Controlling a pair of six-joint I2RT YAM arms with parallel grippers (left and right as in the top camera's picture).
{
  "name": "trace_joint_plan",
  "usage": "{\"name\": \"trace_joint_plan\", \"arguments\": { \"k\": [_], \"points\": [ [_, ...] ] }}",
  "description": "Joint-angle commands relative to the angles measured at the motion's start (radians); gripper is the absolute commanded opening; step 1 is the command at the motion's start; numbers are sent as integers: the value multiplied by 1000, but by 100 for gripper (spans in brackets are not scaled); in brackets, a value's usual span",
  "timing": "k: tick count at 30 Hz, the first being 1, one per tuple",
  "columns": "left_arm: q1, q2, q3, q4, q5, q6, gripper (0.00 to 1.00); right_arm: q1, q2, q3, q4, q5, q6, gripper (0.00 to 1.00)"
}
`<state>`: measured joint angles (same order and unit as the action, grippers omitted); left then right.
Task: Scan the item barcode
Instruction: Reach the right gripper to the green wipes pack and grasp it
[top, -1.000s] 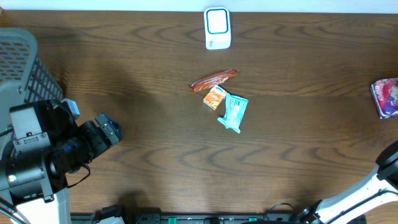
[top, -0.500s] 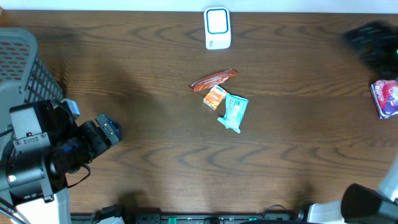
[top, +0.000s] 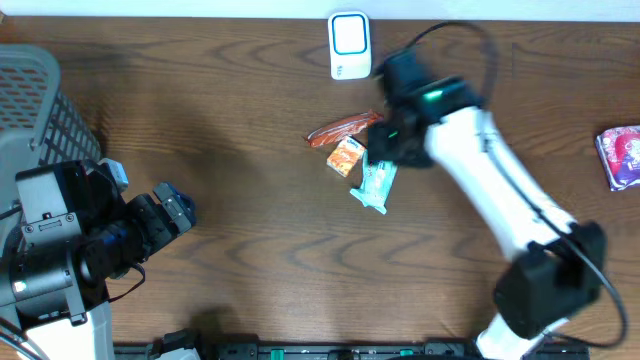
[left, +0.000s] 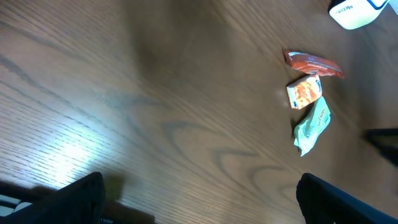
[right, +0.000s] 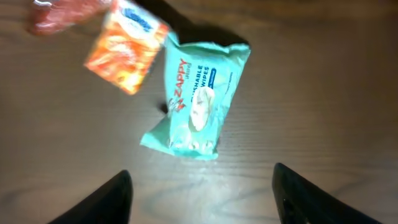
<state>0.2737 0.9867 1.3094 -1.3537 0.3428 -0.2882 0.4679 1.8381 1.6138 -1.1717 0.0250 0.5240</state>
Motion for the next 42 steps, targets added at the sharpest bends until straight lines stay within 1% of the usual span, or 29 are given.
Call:
{"name": "trace_joint_plan", "arguments": {
  "k": [1, 2, 10, 15, 21, 23, 26, 27, 28, 29, 33, 36, 39, 40, 42],
  "points": [
    [0, -1, 4, 0, 12, -2, 98, 95, 84, -33, 31, 228, 237, 60],
    [0, -1, 4, 0, 12, -2, 98, 116, 110, -33, 42, 241, 259, 56],
    [0, -1, 4, 0, 12, -2, 98, 230, 283, -33, 84, 377, 333, 51],
    [0, -1, 4, 0, 12, -2, 98, 243, 356, -33, 76, 413, 332, 51],
    [0, -1, 4, 0, 12, -2, 98, 230, 390, -42, 62, 434, 324, 46],
    [0, -1, 4, 0, 12, -2, 98, 225, 390, -58, 66, 437, 324, 41],
    [0, -1, 4, 0, 12, -2, 98, 217, 390, -66, 64, 432, 306, 21],
    [0, -1, 4, 0, 12, -2, 98, 216, 389, -65, 65, 428, 287, 18],
    [0, -1, 4, 0, 12, -2, 98, 211, 386, -56, 59, 417, 256, 6],
    [0, -1, 4, 0, 12, -2, 98, 206, 383, -44, 49, 402, 230, 1],
    [0, -1, 4, 0, 12, -2, 98, 169, 354, 47, -43, 324, 168, 1],
    [0, -1, 4, 0, 12, -2, 98, 124, 317, 127, -64, 151, -2, 1],
    [0, -1, 4, 0, 12, -2, 98, 60, 281, 191, -63, -157, -250, 1],
    [0, -1, 4, 0, 12, -2, 98, 35, 272, 200, -64, -270, -340, 1],
    [0, -1, 4, 0, 12, -2, 98, -31, 257, 204, -93, -586, -608, 1]
  ]
}}
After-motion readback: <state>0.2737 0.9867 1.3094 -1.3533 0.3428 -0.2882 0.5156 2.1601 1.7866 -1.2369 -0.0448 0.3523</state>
